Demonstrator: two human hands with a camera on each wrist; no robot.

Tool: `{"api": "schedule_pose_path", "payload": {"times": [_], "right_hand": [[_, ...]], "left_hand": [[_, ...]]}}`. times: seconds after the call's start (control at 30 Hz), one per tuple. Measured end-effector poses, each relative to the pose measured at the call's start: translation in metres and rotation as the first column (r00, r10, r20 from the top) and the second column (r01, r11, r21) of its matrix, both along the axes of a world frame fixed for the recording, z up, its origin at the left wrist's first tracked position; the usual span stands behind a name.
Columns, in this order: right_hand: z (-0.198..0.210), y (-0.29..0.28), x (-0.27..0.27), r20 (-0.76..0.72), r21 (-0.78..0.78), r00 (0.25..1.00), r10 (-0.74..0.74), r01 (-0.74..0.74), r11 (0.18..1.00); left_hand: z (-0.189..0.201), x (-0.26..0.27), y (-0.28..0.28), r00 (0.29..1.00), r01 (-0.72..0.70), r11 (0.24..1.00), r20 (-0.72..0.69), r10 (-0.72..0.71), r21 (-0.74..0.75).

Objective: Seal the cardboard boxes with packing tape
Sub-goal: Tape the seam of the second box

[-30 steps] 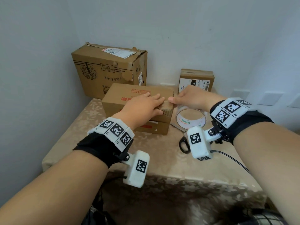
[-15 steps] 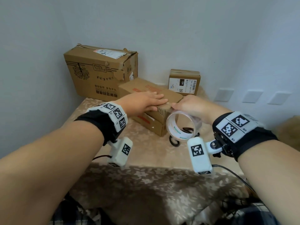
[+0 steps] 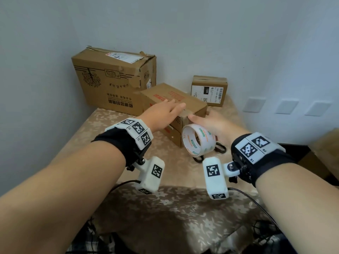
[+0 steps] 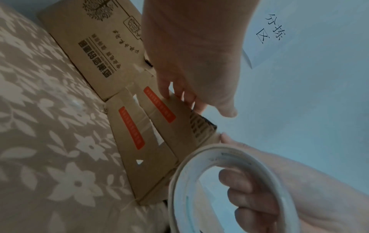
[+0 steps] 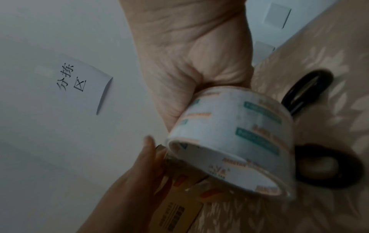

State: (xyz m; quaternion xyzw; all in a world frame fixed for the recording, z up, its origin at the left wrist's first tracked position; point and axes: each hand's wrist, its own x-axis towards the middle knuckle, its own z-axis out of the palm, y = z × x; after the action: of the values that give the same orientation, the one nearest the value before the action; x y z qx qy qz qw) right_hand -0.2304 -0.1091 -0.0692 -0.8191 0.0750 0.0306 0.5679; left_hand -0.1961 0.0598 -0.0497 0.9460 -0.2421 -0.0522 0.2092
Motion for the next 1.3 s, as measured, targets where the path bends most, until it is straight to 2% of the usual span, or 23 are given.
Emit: {"api": "schedule_pose_path", "payload": {"times": [0.13, 0.27, 0.37, 0.47, 0.53, 0.67, 0.7, 0.8, 0.9, 0.97, 1.0, 1.07, 1.1, 1.17, 1.23, 1.3], "right_hand": [[-0.003, 0.012, 0.002, 0.007, 0.108, 0.999, -0.034, 0.033, 0.994], [-0.003, 0.017, 0.006, -0.039, 0.048, 0.999, -0.025, 0.027, 0.998], [-0.001, 0.009, 0.011, -0.059, -0.018, 0.998, -0.038, 0.037, 0.999], [0.005, -0.002, 0.010, 0.040, -0.058, 0.993, -0.114, 0.116, 0.992], [0.005, -0.005, 0.009, 0.106, -0.078, 0.989, -0.102, 0.110, 0.991], [0.005, 0.002, 0.008, 0.149, -0.107, 0.986, -0.073, 0.090, 0.990], [0.005, 0.006, 0.008, 0.153, -0.124, 0.987, -0.058, 0.077, 0.989], [0.006, 0.021, 0.010, 0.183, -0.218, 0.982, 0.036, 0.005, 0.976], [0.003, 0.031, 0.015, 0.164, -0.284, 0.984, 0.062, -0.013, 0.959], [0.003, 0.034, 0.017, 0.157, -0.404, 0.986, 0.061, 0.007, 0.915], [0.005, 0.034, 0.016, 0.181, -0.512, 0.981, 0.074, 0.030, 0.858], [0.009, 0.036, 0.015, 0.270, -0.666, 0.939, 0.215, 0.021, 0.746], [0.011, 0.037, 0.016, 0.271, -0.696, 0.906, 0.324, -0.048, 0.716], [0.012, 0.038, 0.020, 0.178, -0.749, 0.848, 0.500, -0.213, 0.628], [0.011, 0.039, 0.024, 0.088, -0.788, 0.835, 0.544, -0.275, 0.550], [0.008, 0.044, 0.024, 0.083, -0.791, 0.843, 0.532, -0.269, 0.549]], "left_hand": [[-0.002, 0.015, 0.003, 0.999, 0.039, 0.997, -0.009, -0.039, 0.069], [-0.004, 0.034, 0.020, 0.995, 0.102, 0.994, -0.020, -0.102, 0.036], [-0.008, 0.035, 0.018, 0.997, 0.075, 0.997, 0.011, -0.075, -0.034], [-0.012, 0.028, 0.010, 0.998, 0.063, 0.990, 0.036, -0.059, -0.127], [-0.013, 0.024, 0.005, 0.995, 0.095, 0.987, 0.048, -0.090, -0.128], [-0.009, 0.027, 0.008, 0.998, 0.053, 0.987, -0.036, -0.059, -0.152], [-0.007, 0.029, 0.011, 0.998, 0.032, 0.991, -0.046, -0.039, -0.128], [0.002, 0.029, 0.021, 1.000, -0.006, 0.998, 0.002, 0.006, 0.065], [0.012, 0.023, 0.031, 0.991, 0.075, 0.995, 0.106, -0.082, 0.071], [0.016, 0.016, 0.038, 0.984, 0.065, 0.998, 0.169, -0.062, -0.009], [0.016, 0.013, 0.041, 0.980, 0.016, 0.998, 0.198, -0.003, -0.063], [0.012, 0.009, 0.048, 0.965, -0.103, 0.979, 0.222, 0.141, -0.174], [0.008, 0.006, 0.050, 0.966, -0.153, 0.963, 0.172, 0.194, -0.222], [0.001, -0.002, 0.052, 0.978, -0.206, 0.929, -0.044, 0.202, -0.308], [-0.001, -0.010, 0.051, 0.961, -0.237, 0.899, -0.223, 0.162, -0.368], [0.000, -0.014, 0.048, 0.946, -0.266, 0.882, -0.282, 0.161, -0.390]]}}
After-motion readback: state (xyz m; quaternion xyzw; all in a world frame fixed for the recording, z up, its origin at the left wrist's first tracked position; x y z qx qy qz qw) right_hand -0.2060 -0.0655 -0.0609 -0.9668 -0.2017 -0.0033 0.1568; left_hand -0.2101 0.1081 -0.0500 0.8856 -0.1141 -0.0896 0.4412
